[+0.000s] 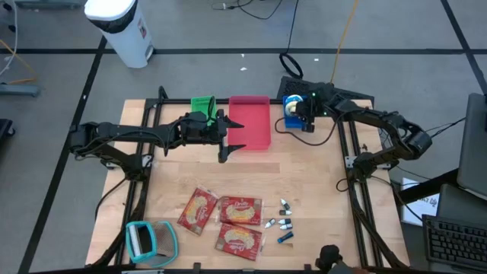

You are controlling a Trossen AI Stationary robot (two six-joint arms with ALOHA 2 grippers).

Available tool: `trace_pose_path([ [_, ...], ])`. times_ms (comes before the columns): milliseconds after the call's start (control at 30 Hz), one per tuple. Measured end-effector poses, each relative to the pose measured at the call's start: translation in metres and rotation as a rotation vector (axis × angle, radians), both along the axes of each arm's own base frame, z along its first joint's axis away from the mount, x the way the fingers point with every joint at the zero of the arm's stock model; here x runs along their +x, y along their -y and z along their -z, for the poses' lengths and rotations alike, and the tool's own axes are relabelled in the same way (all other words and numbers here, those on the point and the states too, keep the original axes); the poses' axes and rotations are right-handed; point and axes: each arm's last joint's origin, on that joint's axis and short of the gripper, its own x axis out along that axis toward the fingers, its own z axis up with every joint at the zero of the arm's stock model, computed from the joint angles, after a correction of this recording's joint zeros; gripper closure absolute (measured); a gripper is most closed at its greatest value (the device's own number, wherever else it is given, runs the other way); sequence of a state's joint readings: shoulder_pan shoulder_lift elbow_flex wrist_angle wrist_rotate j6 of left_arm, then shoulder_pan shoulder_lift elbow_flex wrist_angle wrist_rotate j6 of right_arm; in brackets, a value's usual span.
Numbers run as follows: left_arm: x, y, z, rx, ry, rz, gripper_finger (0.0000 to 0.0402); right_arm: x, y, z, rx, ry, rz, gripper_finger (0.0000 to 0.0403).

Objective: Pick & Place Food Item
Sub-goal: Put the black doughnut into the blue bin

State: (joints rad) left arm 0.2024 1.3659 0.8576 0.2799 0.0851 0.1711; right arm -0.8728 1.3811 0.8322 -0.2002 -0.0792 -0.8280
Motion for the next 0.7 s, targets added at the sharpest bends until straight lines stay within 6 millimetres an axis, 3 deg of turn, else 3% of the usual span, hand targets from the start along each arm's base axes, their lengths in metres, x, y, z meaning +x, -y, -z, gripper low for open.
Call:
trace_pose_path([
  [533,0.000,0.000,0.000,0.000,0.000,-0.001,0.0066,0.005,-0.008,0.003,0.091,0.039,-0.085,0.0389],
  [700,0.000,0.000,0.000,0.000,0.000,-0.001,0.0066,0.002,-0.011,0.010,0.101,0.012,-0.093,0.0383],
])
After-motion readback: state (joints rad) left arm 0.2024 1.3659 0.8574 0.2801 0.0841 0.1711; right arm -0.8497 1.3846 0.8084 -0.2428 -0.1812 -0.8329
